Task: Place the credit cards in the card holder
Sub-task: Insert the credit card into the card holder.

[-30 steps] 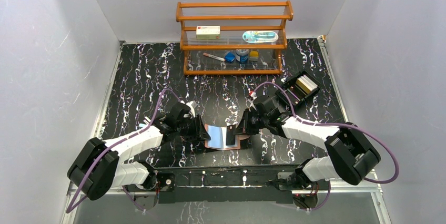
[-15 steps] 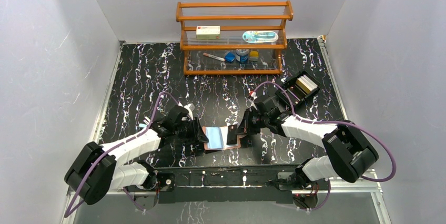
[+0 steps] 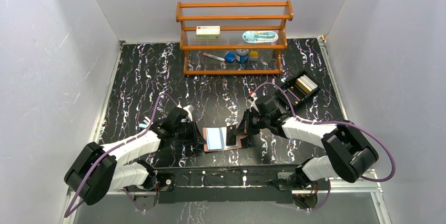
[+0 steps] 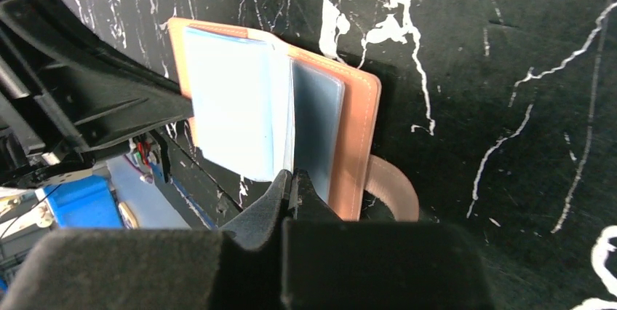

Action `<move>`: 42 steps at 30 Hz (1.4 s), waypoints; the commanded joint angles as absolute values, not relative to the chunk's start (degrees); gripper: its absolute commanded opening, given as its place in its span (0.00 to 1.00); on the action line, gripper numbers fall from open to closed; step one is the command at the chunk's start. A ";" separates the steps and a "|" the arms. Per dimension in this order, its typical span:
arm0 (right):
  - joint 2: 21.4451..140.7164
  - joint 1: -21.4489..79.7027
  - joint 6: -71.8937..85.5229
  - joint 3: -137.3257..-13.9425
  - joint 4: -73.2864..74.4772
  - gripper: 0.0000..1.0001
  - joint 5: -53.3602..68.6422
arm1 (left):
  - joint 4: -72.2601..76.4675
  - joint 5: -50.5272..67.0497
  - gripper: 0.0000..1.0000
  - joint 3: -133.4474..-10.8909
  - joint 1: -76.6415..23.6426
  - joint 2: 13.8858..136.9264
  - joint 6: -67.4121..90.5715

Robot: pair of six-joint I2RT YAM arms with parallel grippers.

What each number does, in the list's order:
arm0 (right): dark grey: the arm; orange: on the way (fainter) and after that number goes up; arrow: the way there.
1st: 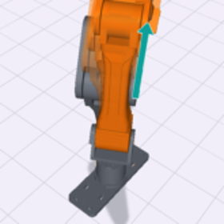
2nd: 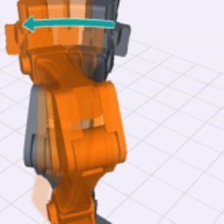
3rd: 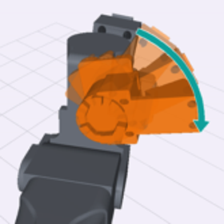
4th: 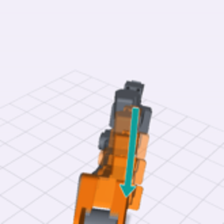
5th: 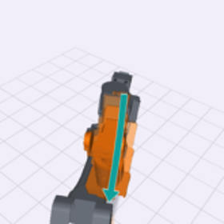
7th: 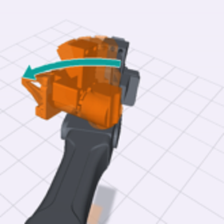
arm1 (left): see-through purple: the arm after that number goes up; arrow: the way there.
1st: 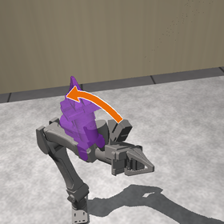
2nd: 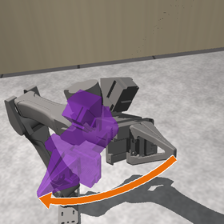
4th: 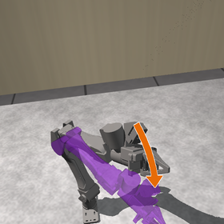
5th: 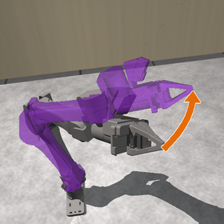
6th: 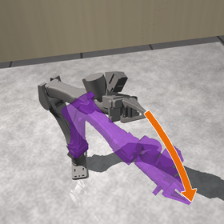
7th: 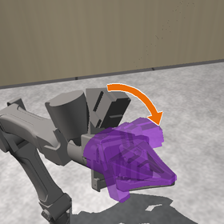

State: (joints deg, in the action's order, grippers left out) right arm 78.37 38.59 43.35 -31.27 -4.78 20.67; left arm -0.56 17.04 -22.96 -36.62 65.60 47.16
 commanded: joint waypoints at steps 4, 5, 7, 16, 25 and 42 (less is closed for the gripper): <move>77.89 38.23 45.53 -29.69 -13.10 0.00 24.94 | 0.42 17.25 0.00 -22.63 -36.89 68.21 46.23; 78.28 38.29 45.60 -29.78 -13.32 0.00 25.29 | 0.44 17.16 0.00 -22.59 -36.91 68.37 46.23; 78.73 38.24 45.87 -29.88 -13.59 0.00 25.48 | 0.59 17.05 0.00 -22.50 -36.87 68.63 46.23; 79.52 38.29 47.03 -30.23 -15.24 0.00 25.08 | 0.78 16.66 0.00 -22.41 -36.90 69.25 45.97; 83.55 38.24 48.44 -28.85 -21.35 0.00 27.65 | 1.01 16.96 0.00 -22.34 -36.90 69.31 45.88; 87.53 38.27 49.52 -27.68 -23.14 0.00 30.07 | 0.40 17.38 0.00 -22.96 -36.89 69.44 46.10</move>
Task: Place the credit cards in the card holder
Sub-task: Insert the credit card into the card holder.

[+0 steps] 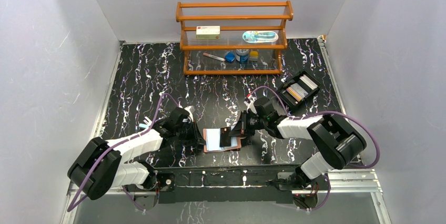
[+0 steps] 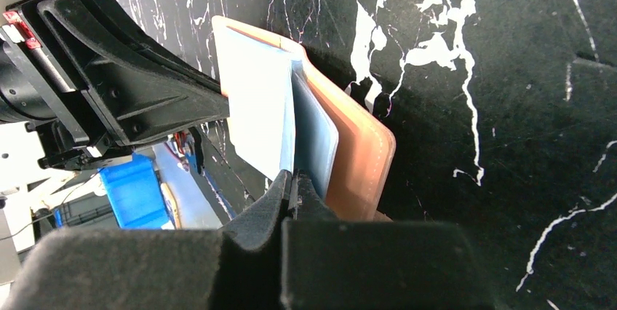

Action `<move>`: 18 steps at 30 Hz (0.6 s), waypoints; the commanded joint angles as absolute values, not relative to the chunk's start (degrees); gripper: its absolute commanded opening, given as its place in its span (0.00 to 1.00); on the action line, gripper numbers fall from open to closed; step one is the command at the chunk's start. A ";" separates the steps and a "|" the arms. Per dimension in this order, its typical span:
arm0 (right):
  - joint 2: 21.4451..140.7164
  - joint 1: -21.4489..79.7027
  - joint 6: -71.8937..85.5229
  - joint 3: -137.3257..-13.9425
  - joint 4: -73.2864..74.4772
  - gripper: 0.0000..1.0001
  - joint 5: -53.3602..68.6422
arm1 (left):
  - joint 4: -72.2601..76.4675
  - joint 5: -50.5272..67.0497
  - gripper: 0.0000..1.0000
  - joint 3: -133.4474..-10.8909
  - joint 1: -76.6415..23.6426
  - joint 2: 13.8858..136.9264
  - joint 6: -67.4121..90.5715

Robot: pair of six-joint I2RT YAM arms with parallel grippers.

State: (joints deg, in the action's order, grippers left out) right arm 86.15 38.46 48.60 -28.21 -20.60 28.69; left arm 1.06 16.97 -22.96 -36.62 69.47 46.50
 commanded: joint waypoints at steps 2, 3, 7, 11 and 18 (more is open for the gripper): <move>88.07 38.36 50.43 -27.69 -24.12 0.00 30.83 | 0.14 17.36 0.00 -23.39 -36.91 69.35 45.98; 88.35 38.28 50.62 -27.88 -24.24 0.00 30.97 | 0.02 17.20 0.00 -23.46 -36.90 69.35 45.97; 89.20 38.33 50.47 -28.59 -23.33 0.02 30.79 | -0.79 16.35 0.00 -23.75 -36.91 70.05 46.05; 90.12 38.34 50.47 -28.83 -23.16 0.03 31.63 | -1.23 16.49 0.00 -24.64 -36.91 71.04 45.70; 89.32 38.33 50.50 -29.72 -21.85 0.03 31.69 | -1.80 16.23 0.00 -25.21 -36.91 70.88 45.30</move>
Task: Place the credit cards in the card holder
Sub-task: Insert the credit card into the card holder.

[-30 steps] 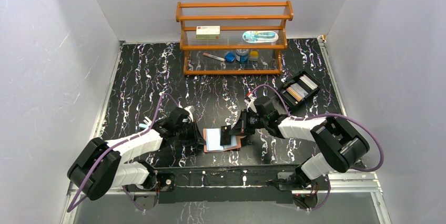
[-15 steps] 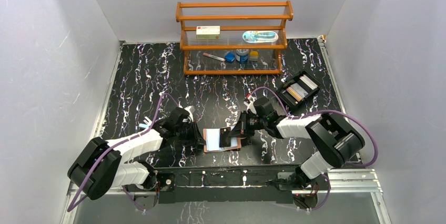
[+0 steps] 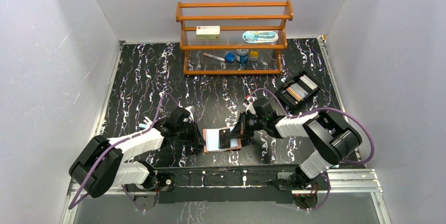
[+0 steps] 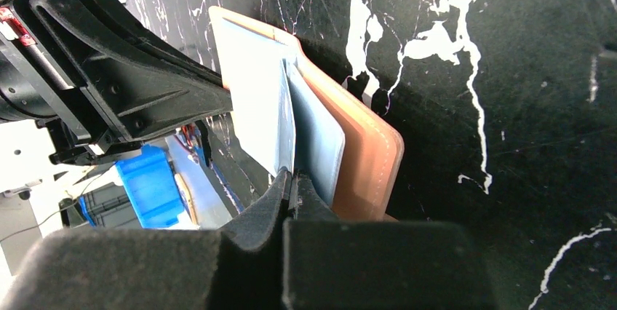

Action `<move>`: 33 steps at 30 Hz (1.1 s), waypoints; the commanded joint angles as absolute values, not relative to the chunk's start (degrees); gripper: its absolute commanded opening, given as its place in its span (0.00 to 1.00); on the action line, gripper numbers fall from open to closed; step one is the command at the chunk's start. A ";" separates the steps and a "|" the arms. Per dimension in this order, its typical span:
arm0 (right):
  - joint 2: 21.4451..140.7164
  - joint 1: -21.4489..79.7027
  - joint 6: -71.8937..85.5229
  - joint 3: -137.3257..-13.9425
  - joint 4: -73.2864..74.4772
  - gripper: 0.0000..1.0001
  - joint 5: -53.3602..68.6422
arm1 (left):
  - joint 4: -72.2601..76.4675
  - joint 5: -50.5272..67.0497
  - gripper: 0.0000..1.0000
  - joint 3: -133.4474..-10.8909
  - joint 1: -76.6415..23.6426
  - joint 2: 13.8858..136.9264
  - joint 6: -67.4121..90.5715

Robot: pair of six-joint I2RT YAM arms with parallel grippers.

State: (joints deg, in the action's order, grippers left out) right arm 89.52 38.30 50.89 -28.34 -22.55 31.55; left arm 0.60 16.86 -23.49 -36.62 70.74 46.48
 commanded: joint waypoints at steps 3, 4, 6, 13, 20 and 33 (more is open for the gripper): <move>90.07 38.36 50.58 -30.13 -21.94 0.03 32.83 | -1.94 16.00 0.00 -25.11 -36.91 70.81 45.18; 90.54 38.33 50.72 -30.22 -22.05 0.03 33.28 | -1.93 16.00 0.00 -25.19 -36.91 70.83 45.22; 91.03 38.36 50.81 -30.35 -22.06 0.03 33.64 | -1.94 16.00 0.00 -25.27 -36.91 70.95 45.22; 93.40 38.36 51.14 -31.28 -22.70 0.07 34.38 | -1.69 16.17 0.00 -25.61 -36.91 71.75 45.44; 94.26 38.94 52.88 -31.56 -26.98 0.06 33.43 | -1.32 16.92 0.00 -25.78 -36.91 71.62 44.93; 95.43 43.49 52.33 -38.44 -18.51 0.38 25.91 | -0.14 17.52 0.00 -25.41 -36.91 70.68 45.86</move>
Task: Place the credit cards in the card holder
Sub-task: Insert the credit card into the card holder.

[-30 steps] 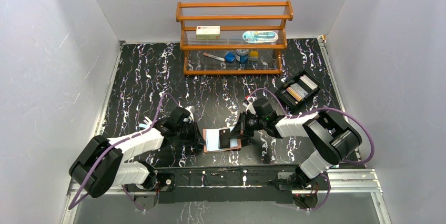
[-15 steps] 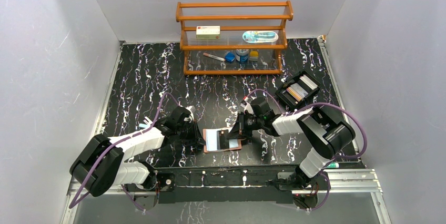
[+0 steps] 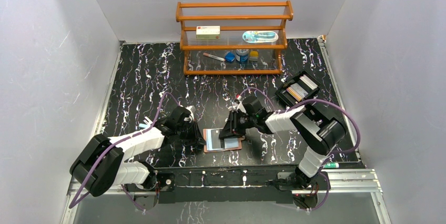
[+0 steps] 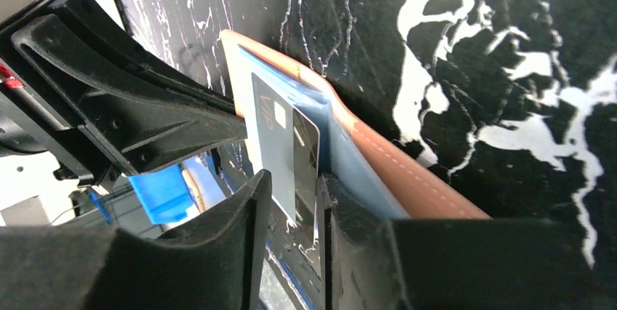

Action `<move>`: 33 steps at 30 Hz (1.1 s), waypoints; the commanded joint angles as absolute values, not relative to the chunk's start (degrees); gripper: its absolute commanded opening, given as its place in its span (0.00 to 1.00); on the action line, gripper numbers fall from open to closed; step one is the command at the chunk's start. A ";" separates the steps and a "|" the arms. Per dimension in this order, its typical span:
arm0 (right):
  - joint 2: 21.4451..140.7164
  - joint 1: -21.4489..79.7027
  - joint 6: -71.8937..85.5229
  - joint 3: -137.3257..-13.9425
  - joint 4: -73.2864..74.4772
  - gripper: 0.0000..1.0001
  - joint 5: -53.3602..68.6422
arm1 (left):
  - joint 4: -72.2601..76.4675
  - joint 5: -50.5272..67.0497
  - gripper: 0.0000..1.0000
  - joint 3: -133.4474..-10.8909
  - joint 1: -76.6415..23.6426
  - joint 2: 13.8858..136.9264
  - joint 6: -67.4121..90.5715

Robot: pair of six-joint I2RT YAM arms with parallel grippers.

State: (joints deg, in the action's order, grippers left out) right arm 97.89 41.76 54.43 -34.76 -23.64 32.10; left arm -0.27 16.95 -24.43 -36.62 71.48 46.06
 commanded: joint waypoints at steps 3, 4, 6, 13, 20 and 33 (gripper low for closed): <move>92.01 43.82 49.61 -40.27 -9.43 0.43 19.28 | -0.24 17.49 0.00 -25.22 -36.91 70.34 45.94; 91.35 43.80 49.27 -40.39 -7.78 0.43 18.09 | -0.18 17.49 0.00 -25.19 -36.91 70.34 45.96; 90.30 43.97 49.06 -40.67 -5.91 0.45 17.05 | -0.02 17.53 0.00 -25.14 -36.91 70.42 45.97; 91.49 45.70 49.06 -42.82 -4.31 0.49 16.42 | 1.29 18.49 0.00 -24.65 -36.91 70.21 46.25; 93.48 47.26 50.23 -43.68 -6.70 0.41 16.41 | 1.58 18.72 0.00 -24.55 -36.91 70.02 46.23; 93.93 48.43 52.45 -42.29 -11.55 0.19 18.20 | 0.27 19.02 0.00 -25.69 -36.92 69.24 45.50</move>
State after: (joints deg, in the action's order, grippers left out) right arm 94.24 47.55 51.24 -42.02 -6.61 16.93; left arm 0.71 17.80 -24.38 -36.60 71.13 46.22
